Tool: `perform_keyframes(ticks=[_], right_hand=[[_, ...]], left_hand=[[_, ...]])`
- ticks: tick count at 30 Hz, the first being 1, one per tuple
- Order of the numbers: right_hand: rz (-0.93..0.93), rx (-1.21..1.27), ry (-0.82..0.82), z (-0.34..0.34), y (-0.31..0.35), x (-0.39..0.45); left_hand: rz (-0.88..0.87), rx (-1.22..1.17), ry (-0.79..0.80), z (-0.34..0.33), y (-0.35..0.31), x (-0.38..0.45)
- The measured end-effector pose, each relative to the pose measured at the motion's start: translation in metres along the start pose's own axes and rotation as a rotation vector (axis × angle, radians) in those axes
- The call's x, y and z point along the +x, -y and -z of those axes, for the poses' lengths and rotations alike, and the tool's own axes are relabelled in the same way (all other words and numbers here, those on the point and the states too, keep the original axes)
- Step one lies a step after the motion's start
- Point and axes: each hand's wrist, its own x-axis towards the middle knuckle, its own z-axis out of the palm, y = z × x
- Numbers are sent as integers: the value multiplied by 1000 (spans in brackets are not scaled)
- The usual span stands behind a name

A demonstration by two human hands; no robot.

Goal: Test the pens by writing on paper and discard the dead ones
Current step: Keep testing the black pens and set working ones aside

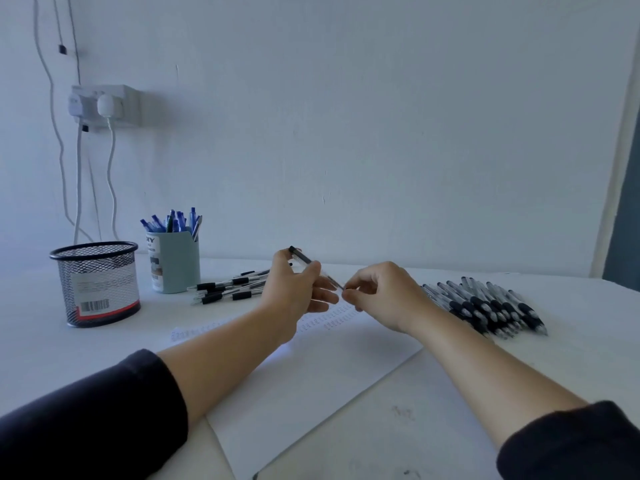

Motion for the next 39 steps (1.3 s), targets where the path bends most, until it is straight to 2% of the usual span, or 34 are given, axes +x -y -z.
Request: perform_keyframes(ticks=[3,8,13,18,24,29,32,34,37,39], right_hand=[[-84,-96,-181,8,-9,2],[-427,-401,-505,37,-33,2],[-771,-380,-695,64,-58,-10],[-960,-257,-675,71,-77,-21],[-1038,-330,-567,69,-81,-24],[-972,-413,-531,67,-68,-19],[-709,-528,-478,56,-53,-10],[-459,-466,-401,44,-37,-3],[-165,-327,-109,22,-8,-1],[-105,-289,145,7,8,-4]], left_hand=[[42,85,2,1,3,1],[88,202,14,4,7,4],[76,276,40,4,7,4],[65,308,54,3,8,5],[56,319,59,4,8,4],[53,325,68,4,8,5],[46,330,66,5,7,5],[31,330,60,6,6,6],[-3,314,18,10,-1,7],[-49,318,-41,18,-6,15]])
